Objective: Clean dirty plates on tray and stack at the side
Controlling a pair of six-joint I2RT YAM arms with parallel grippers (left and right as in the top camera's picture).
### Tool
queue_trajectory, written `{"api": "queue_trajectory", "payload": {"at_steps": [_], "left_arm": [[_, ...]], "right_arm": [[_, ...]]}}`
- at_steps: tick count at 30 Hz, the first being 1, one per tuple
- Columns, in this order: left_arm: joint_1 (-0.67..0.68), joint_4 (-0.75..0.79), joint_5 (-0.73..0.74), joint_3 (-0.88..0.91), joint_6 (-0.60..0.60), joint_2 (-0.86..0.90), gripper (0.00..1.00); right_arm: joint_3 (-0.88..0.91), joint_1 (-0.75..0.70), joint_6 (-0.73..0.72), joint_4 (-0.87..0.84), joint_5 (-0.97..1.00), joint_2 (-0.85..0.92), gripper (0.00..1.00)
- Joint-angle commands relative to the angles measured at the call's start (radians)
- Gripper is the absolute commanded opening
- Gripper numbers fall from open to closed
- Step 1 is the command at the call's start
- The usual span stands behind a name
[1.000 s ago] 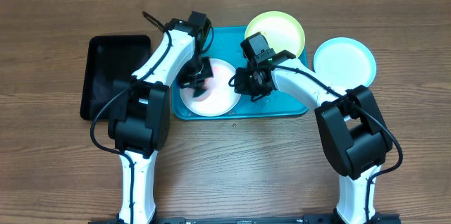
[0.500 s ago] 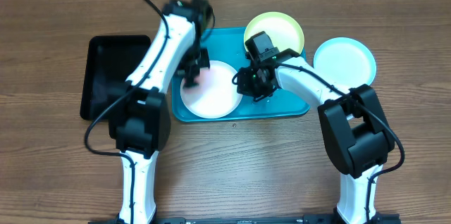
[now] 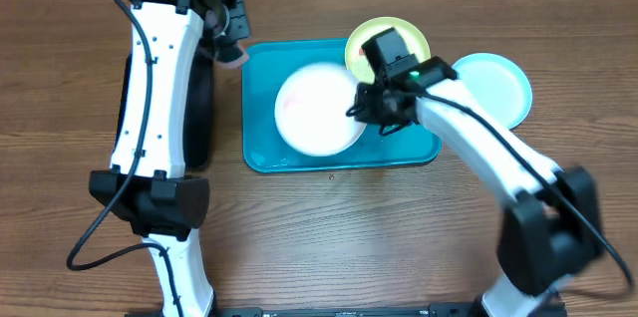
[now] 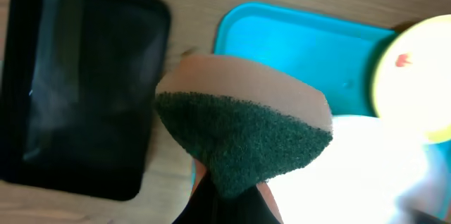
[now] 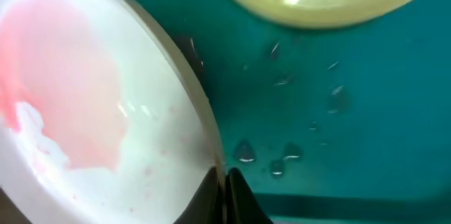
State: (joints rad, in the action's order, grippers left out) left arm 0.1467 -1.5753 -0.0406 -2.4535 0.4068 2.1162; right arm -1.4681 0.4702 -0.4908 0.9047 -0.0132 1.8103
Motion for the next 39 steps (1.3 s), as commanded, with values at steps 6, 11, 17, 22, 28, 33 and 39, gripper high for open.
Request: {"api": "queue_trajectory", "payload": {"at_steps": [6, 11, 17, 22, 28, 33, 39], "left_arm": [[-0.057, -0.017, 0.008, 0.012, -0.030, 0.010, 0.04], [-0.059, -0.021, 0.008, 0.012, -0.042, 0.010, 0.04], [-0.058, -0.022, 0.008, 0.012, -0.041, 0.010, 0.04], [-0.058, -0.022, 0.008, 0.012, -0.041, 0.010, 0.04], [-0.058, -0.022, 0.008, 0.012, -0.041, 0.010, 0.04], [-0.058, -0.022, 0.008, 0.012, -0.041, 0.010, 0.04], [-0.058, -0.024, 0.008, 0.012, -0.041, 0.010, 0.04]], "right_arm": [[-0.040, 0.192, 0.018, 0.042, 0.676, -0.120, 0.04], [-0.040, 0.310, 0.029, 0.043, 0.953, -0.105, 0.04], [-0.040, 0.386, 0.146, 0.019, 1.139, -0.104, 0.04], [-0.040, 0.411, 0.174, 0.010, 1.263, -0.104, 0.04], [-0.040, 0.424, 0.174, -0.008, 1.331, -0.105, 0.04], [-0.040, 0.430, 0.174, -0.010, 1.352, -0.105, 0.04], [-0.040, 0.430, 0.174, -0.010, 1.359, -0.105, 0.04]]}}
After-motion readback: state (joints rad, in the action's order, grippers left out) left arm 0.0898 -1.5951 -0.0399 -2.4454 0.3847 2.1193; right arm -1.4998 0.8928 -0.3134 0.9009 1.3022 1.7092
